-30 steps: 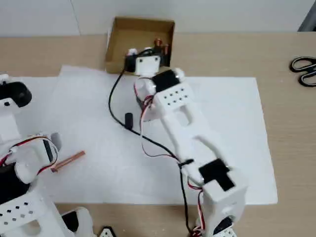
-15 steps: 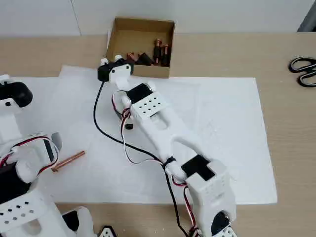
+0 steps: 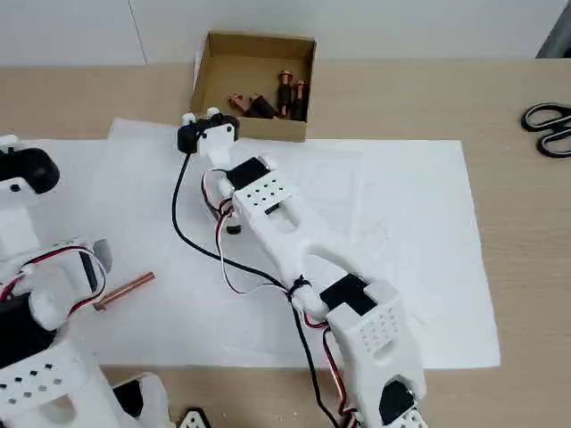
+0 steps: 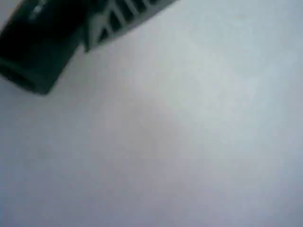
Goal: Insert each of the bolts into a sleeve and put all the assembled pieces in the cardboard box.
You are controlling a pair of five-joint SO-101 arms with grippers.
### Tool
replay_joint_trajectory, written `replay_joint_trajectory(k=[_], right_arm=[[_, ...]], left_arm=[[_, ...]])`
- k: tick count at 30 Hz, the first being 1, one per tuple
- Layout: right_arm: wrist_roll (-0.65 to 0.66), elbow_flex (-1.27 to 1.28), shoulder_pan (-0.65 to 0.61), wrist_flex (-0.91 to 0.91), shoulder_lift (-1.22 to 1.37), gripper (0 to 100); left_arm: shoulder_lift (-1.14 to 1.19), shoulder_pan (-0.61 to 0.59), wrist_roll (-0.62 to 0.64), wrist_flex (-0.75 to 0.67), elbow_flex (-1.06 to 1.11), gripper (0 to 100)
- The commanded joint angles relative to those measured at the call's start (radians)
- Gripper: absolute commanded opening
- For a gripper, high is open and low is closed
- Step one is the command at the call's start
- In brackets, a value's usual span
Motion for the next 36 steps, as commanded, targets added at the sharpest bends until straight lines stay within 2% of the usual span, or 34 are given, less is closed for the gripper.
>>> replay_joint_trajectory(k=[1,12,14,18,24,32,36], right_arm=[[-0.046,-0.005,-0.013,-0.012,0.008,16.2],[-0.054,-0.005,-0.022,-0.012,0.064,16.0],[-0.054,-0.005,-0.021,-0.010,0.062,13.5],[-0.051,-0.005,-0.010,-0.005,0.058,1.1],[-0.048,-0.006,0.048,0.004,0.031,0.3],[-0.048,-0.006,0.122,0.228,-0.242,0.3],[-0.048,-0.006,0.122,0.366,-0.286,0.3]], left_arm=[[-0.003,-0.002,0.006,0.015,0.002,20],[-0.003,-0.002,0.005,0.015,0.039,20],[-0.003,-0.002,0.005,0.015,0.039,20],[-0.003,-0.002,0.005,0.015,0.039,20],[-0.003,-0.002,0.005,0.015,0.039,20],[-0.003,0.000,0.005,0.015,0.039,20],[-0.003,0.000,0.005,0.015,0.039,20]])
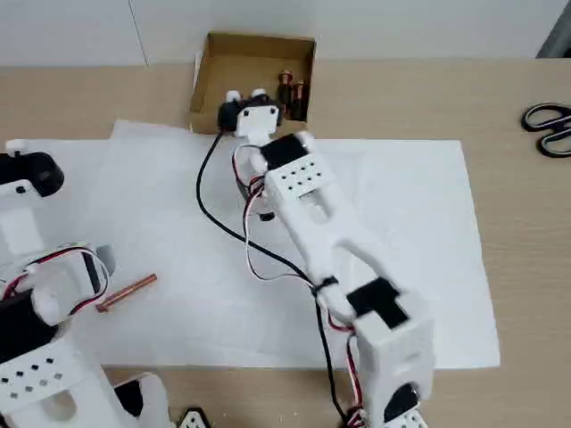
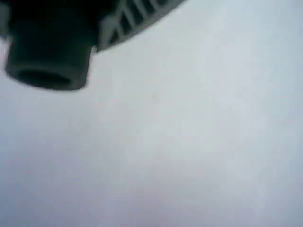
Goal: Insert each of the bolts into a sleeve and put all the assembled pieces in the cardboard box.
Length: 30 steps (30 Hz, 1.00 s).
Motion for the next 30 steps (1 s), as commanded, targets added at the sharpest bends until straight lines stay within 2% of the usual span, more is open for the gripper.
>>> replay_joint_trajectory(k=[1,12,17,23,30], right_arm=[[-0.002,-0.009,0.013,0.094,-0.087,0.3],[-0.002,-0.008,0.163,0.133,0.039,0.4],[-0.002,-0.008,0.159,0.154,0.173,1.0],[-0.002,-0.008,0.162,0.191,0.249,14.6],[-0.002,-0.008,0.162,0.194,0.249,14.8]], left_arm=[[-0.003,0.000,0.005,0.015,-0.004,20],[-0.003,0.000,0.005,0.015,-0.004,20],[-0.003,0.000,0.005,0.015,-0.004,20],[-0.003,0.000,0.005,0.015,-0.004,20],[-0.003,0.000,0.005,0.015,-0.004,20]])
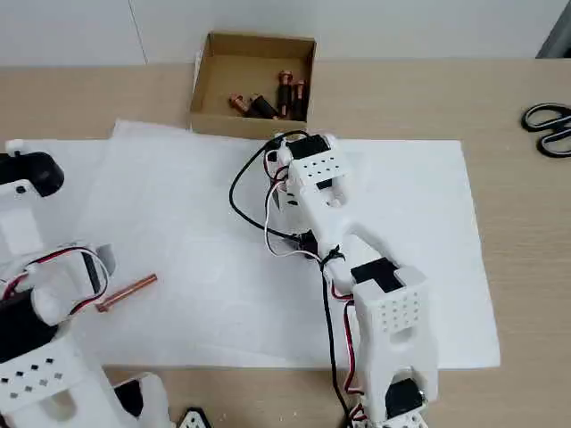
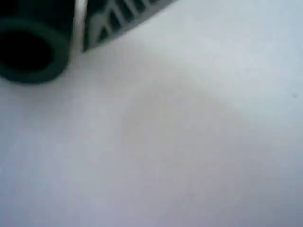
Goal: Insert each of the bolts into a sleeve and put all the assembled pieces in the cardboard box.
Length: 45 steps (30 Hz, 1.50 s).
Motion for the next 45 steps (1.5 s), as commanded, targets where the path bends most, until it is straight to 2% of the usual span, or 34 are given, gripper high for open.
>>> replay_joint_trajectory(k=[1,5,8,14,18,27,32,35,39,45], right_arm=[[-0.002,0.005,0.015,0.019,0.001,14.7],[0.014,0.005,0.012,0.021,0.002,13.1],[0.094,0.003,0.008,0.008,-0.001,0.0],[0.126,0.003,0.024,0.033,-0.019,0.3],[0.130,0.003,0.027,0.068,-0.154,0.3],[0.305,0.005,0.051,0.076,-0.499,0.3],[0.307,0.008,0.143,0.079,-0.565,0.3],[0.308,0.011,0.180,0.101,-0.562,0.3],[0.310,0.052,0.191,0.096,-0.562,0.3],[0.311,0.086,0.193,0.090,-0.562,0.3]], left_arm=[[-0.003,0.000,0.005,0.015,-0.004,20],[-0.003,0.000,0.005,0.015,-0.004,20],[-0.003,0.000,0.005,0.015,-0.004,20],[-0.003,0.000,0.005,0.015,-0.004,20],[0.005,0.000,0.005,0.015,-0.005,20],[0.011,0.000,0.005,0.015,-0.067,20],[0.193,0.000,0.011,0.017,-0.150,20],[0.362,0.017,0.057,0.017,-0.177,20],[0.546,0.098,0.126,0.015,-0.199,20],[0.649,0.133,0.311,0.015,-0.226,20]])
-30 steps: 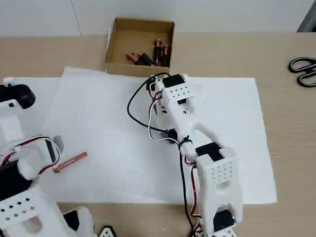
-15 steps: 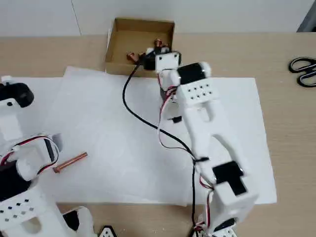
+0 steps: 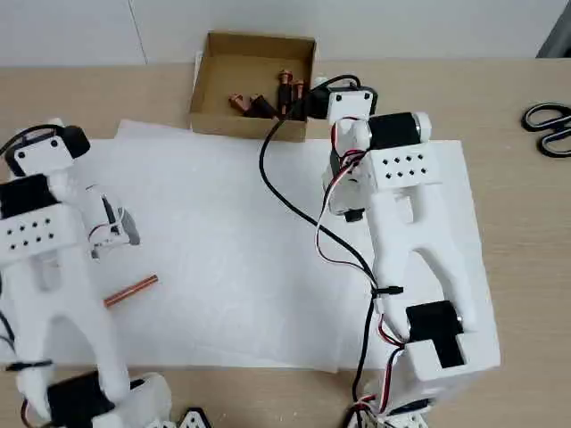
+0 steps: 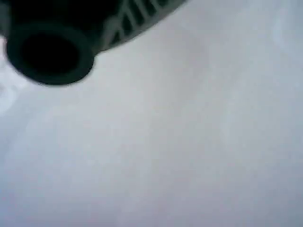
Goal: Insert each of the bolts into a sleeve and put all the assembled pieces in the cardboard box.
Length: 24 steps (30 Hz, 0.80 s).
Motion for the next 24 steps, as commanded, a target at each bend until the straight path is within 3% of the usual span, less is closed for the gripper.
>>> replay_joint_trajectory(k=[1,6,11,20,24], right_arm=[[0.014,-0.005,0.013,0.004,-0.059,0.3],[0.014,-0.005,0.010,0.004,-0.059,0.3],[0.011,-0.005,0.010,0.004,-0.059,0.3],[0.009,-0.005,0.010,0.004,-0.059,0.3],[0.009,-0.005,0.010,0.007,-0.059,0.3]], left_arm=[[0.011,0.031,0.071,0.015,-0.038,20],[-0.025,0.087,0.135,0.009,0.024,20],[0.021,0.069,0.466,-0.109,0.076,20],[0.198,0.054,0.488,-0.044,0.202,20],[0.288,0.006,0.674,-0.107,0.216,20]])
